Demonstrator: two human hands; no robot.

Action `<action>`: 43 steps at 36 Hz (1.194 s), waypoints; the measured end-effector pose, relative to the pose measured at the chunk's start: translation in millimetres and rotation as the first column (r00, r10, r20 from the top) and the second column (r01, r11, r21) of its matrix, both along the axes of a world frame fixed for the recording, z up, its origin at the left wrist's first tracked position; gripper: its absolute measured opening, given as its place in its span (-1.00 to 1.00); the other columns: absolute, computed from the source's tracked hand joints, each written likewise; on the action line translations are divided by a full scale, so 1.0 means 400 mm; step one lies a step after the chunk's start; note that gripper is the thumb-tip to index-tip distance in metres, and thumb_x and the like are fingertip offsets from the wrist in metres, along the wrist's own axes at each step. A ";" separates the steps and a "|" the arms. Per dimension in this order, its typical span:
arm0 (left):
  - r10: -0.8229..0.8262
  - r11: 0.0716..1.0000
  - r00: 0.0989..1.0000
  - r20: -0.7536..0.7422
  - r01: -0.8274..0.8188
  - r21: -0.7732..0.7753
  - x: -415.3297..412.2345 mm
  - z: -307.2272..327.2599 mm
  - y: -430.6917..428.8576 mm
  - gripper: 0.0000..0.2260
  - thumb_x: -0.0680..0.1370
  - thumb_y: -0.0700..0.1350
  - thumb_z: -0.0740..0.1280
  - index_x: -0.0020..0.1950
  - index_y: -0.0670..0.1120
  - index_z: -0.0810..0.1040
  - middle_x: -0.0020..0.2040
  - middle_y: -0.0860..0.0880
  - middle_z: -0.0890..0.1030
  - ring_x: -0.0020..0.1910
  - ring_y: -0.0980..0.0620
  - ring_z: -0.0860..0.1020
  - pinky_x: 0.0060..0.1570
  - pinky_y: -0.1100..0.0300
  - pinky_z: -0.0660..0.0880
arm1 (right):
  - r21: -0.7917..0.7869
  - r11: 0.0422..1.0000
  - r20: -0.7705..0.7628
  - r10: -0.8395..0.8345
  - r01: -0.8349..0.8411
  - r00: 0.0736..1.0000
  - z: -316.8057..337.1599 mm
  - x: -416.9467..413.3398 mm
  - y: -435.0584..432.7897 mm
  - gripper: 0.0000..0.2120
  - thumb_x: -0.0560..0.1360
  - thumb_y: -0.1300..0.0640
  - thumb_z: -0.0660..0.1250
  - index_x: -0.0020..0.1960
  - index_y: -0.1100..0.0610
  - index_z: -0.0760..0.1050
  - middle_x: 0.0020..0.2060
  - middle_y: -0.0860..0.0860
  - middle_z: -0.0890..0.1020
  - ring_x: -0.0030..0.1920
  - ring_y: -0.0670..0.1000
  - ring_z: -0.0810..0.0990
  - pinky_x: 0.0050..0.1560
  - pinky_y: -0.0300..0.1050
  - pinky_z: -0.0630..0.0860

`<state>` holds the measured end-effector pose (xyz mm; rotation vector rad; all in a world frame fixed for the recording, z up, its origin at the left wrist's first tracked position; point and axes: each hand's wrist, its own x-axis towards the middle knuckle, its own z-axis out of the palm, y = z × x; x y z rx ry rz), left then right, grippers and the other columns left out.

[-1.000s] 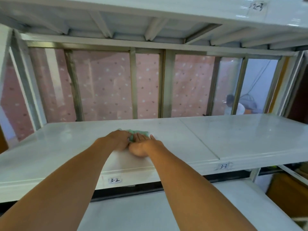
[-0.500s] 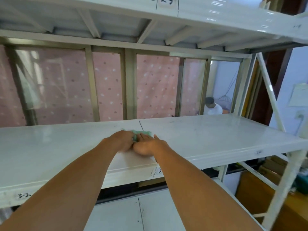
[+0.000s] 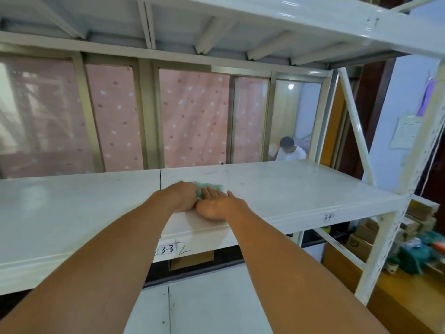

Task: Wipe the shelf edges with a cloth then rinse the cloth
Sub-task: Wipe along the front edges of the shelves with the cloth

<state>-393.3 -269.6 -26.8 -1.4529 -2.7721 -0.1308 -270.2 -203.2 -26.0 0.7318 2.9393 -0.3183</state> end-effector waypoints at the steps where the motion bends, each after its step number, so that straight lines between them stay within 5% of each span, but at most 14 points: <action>1: -0.005 1.000 1.000 -0.005 0.005 -0.007 0.007 0.002 0.018 -0.66 0.62 -0.07 0.17 0.37 -0.08 0.51 0.33 -0.15 0.53 0.23 -0.15 0.50 0.26 0.02 0.42 | 0.002 1.000 0.006 -0.005 0.005 1.000 0.002 0.012 0.014 -0.40 0.67 -0.14 -0.17 0.64 0.02 -0.22 0.62 -0.04 -0.17 0.60 -0.02 -0.18 0.56 0.12 -0.27; 43: -0.237 0.971 0.965 0.110 0.232 0.056 0.380 0.007 0.899 -0.65 0.62 -0.16 0.14 0.37 -0.05 0.52 0.37 -0.10 0.50 0.26 -0.10 0.49 0.31 0.05 0.39 | -0.044 0.961 -0.009 -0.273 0.272 0.962 -0.002 0.408 0.810 -0.37 0.65 -0.13 -0.11 0.64 0.02 -0.23 0.62 -0.02 -0.19 0.60 -0.01 -0.21 0.56 0.11 -0.27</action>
